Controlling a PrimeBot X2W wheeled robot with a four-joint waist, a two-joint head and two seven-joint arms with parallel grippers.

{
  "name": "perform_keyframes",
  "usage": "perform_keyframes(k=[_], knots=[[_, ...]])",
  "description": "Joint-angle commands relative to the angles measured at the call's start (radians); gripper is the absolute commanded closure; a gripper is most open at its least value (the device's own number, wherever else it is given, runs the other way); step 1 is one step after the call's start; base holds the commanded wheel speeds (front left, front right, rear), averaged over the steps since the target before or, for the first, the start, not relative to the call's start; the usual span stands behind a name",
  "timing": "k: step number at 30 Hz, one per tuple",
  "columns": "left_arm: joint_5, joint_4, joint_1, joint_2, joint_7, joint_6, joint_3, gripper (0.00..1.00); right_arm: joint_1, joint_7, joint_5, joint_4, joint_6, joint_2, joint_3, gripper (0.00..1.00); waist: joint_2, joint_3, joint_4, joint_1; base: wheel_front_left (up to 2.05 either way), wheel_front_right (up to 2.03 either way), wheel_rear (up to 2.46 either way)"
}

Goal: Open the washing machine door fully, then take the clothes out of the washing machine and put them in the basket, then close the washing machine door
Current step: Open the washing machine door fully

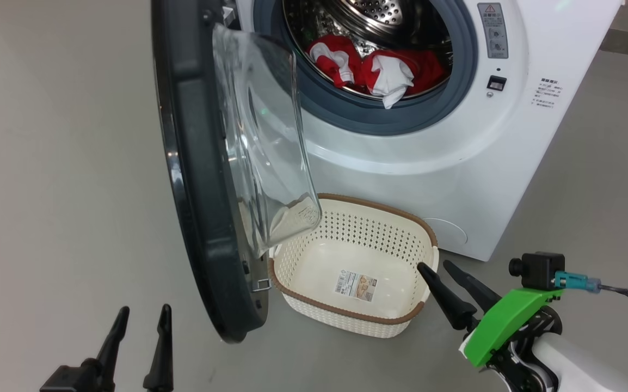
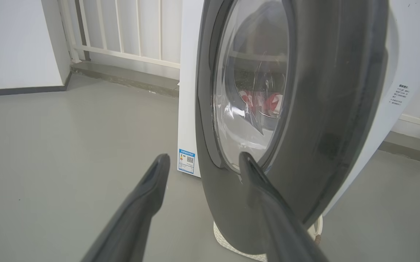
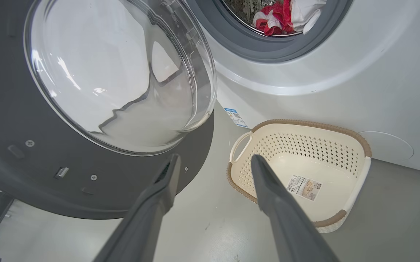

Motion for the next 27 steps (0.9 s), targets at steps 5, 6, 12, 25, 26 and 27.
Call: perform_keyframes(k=[5, 6, 12, 25, 26, 27], knots=[[0.006, -0.016, -0.011, 0.014, -0.012, -0.005, 0.039, 0.0, -0.003, -0.051, -0.082, 0.031, 0.005, -0.009, 0.017, 0.0, -0.0001, 0.002, -0.006, 0.0, 0.0, 0.0, 0.0], [0.006, -0.016, -0.011, 0.014, -0.012, -0.005, 0.039, 0.0, -0.005, -0.053, -0.109, 0.042, 0.005, -0.008, 0.018, 0.0, -0.0001, 0.002, -0.007, 0.0, 0.0, 0.0, 0.0], [0.005, -0.013, -0.016, 0.014, -0.012, -0.006, 0.038, 0.0, 0.021, -0.056, -0.296, 0.048, 0.005, 0.031, -0.104, 0.0, -0.0001, 0.007, -0.008, 0.0, 0.0, 0.0, 0.0], [0.01, -0.016, -0.018, 0.014, -0.012, -0.007, 0.038, 0.0, 0.124, -0.056, -0.657, -0.053, 0.005, 0.117, -0.361, 0.0, -0.0001, 0.009, -0.008, 0.0, 0.0, 0.0, 0.0], [0.01, -0.017, -0.017, 0.014, -0.012, -0.007, 0.038, 0.0, 0.134, -0.056, -0.683, -0.067, 0.005, 0.123, -0.38, 0.0, -0.0001, 0.009, -0.008, 0.0, 0.0, 0.0, 0.0], [0.01, -0.018, -0.017, 0.014, -0.012, -0.007, 0.037, 0.0, 0.144, -0.056, -0.704, -0.082, 0.005, 0.132, -0.401, 0.0, -0.0001, 0.01, -0.008, 0.0, 0.0, 0.0, 0.0]])
